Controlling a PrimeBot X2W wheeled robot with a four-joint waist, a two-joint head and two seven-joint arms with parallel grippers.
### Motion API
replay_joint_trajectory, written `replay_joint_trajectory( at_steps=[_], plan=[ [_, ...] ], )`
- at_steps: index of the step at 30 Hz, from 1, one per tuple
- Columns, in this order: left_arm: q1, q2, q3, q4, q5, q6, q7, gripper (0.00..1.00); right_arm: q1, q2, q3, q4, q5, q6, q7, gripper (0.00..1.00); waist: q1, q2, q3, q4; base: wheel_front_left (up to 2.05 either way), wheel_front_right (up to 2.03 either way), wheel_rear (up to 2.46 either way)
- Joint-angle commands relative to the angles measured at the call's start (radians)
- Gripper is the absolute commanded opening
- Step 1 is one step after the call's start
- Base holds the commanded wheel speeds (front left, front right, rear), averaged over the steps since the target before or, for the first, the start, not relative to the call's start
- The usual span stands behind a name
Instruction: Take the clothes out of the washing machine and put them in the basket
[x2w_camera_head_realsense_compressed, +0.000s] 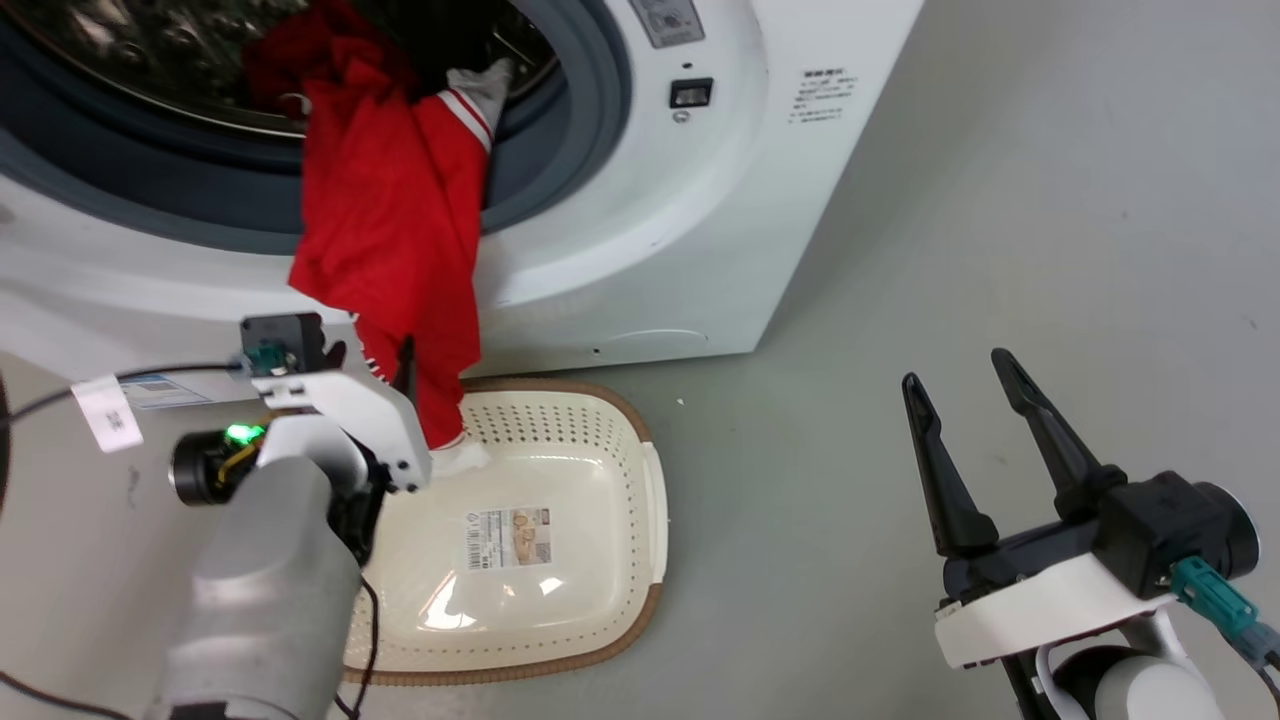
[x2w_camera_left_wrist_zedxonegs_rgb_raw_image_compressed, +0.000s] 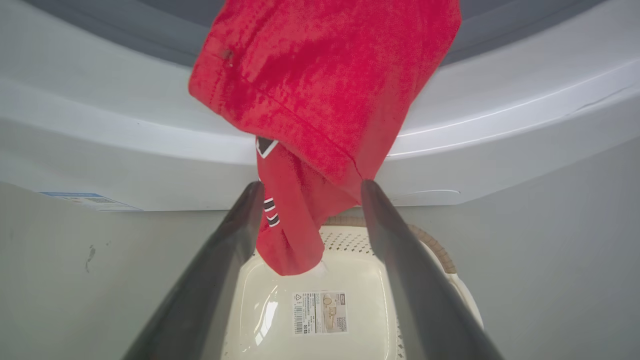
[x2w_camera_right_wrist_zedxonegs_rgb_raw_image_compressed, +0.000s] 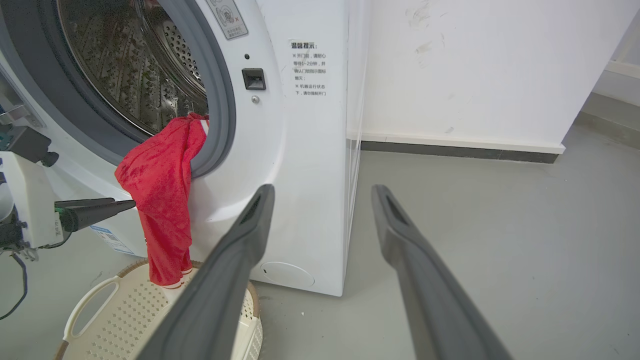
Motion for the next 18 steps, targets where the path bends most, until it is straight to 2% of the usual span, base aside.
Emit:
replay_joint_trajectory(
  at_steps=[1, 8, 18],
  plan=[
    [-0.040, 0.019, 0.000, 0.029, 0.000, 0.001, 0.015, 1.00, -0.019, 0.002, 0.002, 0.002, 0.008, -0.001, -0.010, 1.00, 0.0002, 0.0000, 0.028, -0.027, 0.00, 0.00, 0.00],
    [-0.146, 0.065, 0.004, 0.115, -0.014, 0.004, 0.058, 1.00, -0.041, 0.002, 0.014, 0.024, 0.018, -0.001, -0.030, 1.00, 0.0002, 0.0000, 0.075, -0.071, 0.00, 0.00, 0.00],
    [-0.238, 0.114, 0.009, 0.159, -0.030, 0.016, 0.090, 1.00, -0.060, 0.002, 0.028, 0.047, 0.029, -0.001, -0.049, 1.00, 0.0002, 0.0000, 0.112, -0.108, 0.00, 0.00, 0.00]
  ],
)
